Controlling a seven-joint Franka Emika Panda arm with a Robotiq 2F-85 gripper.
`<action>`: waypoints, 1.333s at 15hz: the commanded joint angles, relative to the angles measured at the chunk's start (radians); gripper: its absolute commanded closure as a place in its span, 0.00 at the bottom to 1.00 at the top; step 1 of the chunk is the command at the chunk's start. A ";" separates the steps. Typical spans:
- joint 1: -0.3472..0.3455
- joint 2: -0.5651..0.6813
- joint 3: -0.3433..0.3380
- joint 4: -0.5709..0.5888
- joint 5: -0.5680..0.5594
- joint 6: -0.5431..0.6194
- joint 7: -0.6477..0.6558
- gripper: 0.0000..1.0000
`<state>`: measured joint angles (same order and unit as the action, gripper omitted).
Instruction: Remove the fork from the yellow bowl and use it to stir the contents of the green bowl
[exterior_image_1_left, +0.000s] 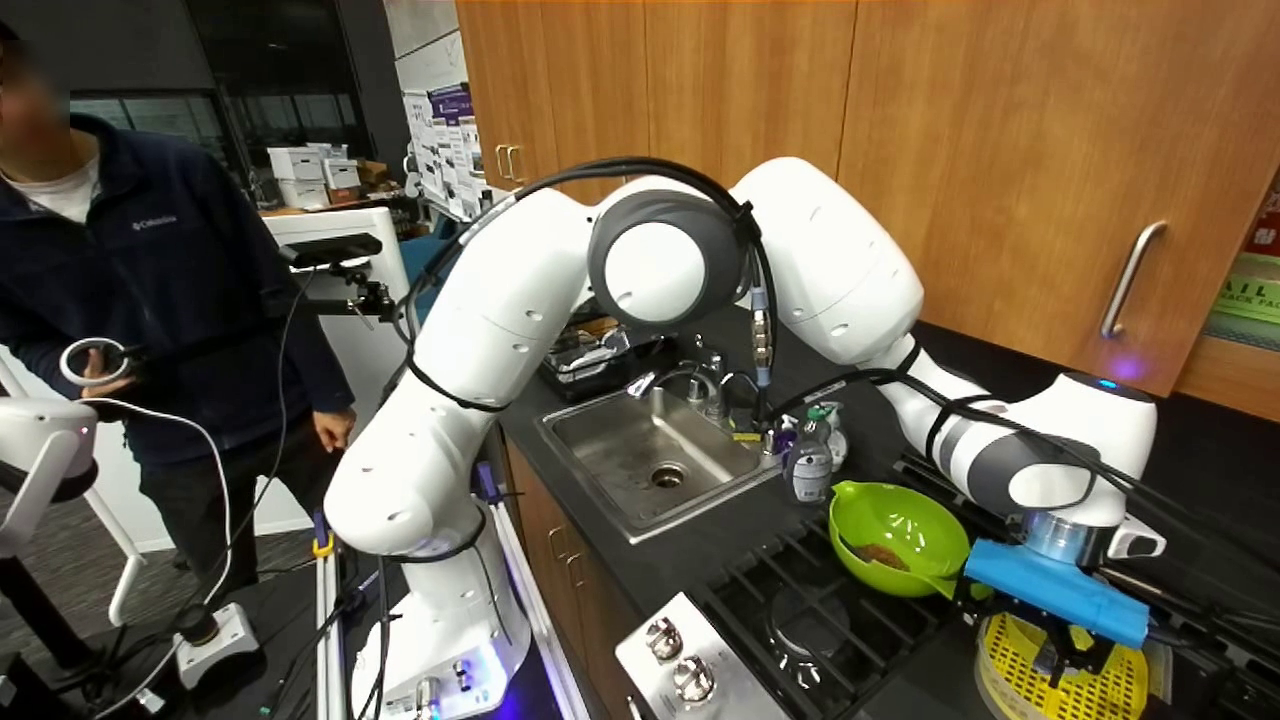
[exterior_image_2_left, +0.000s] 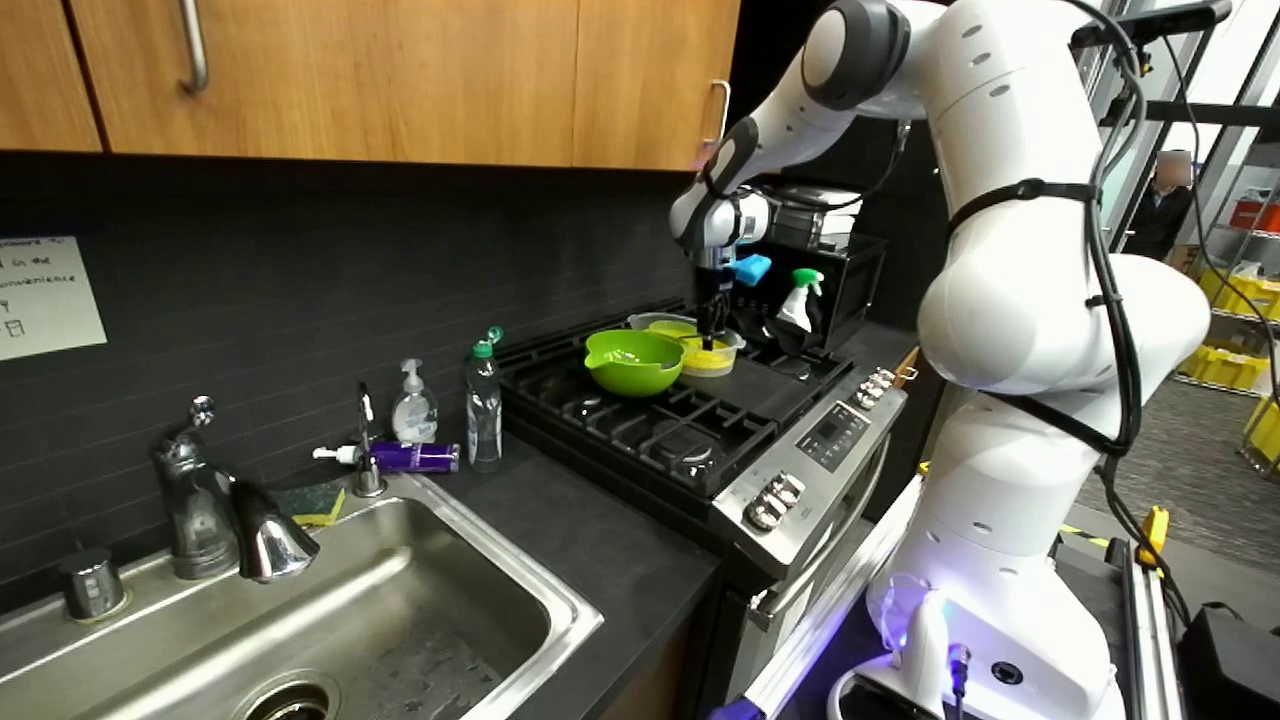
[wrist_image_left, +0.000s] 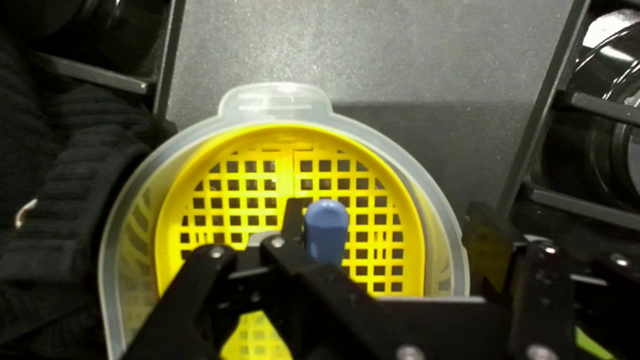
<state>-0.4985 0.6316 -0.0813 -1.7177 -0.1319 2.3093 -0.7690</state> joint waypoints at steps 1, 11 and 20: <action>0.013 0.013 -0.017 0.030 0.025 -0.018 -0.015 0.44; 0.015 0.017 -0.022 0.042 0.023 -0.022 -0.014 0.95; 0.017 0.007 -0.027 0.032 0.023 -0.017 -0.002 0.95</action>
<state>-0.4943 0.6407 -0.0853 -1.7023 -0.1291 2.2944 -0.7717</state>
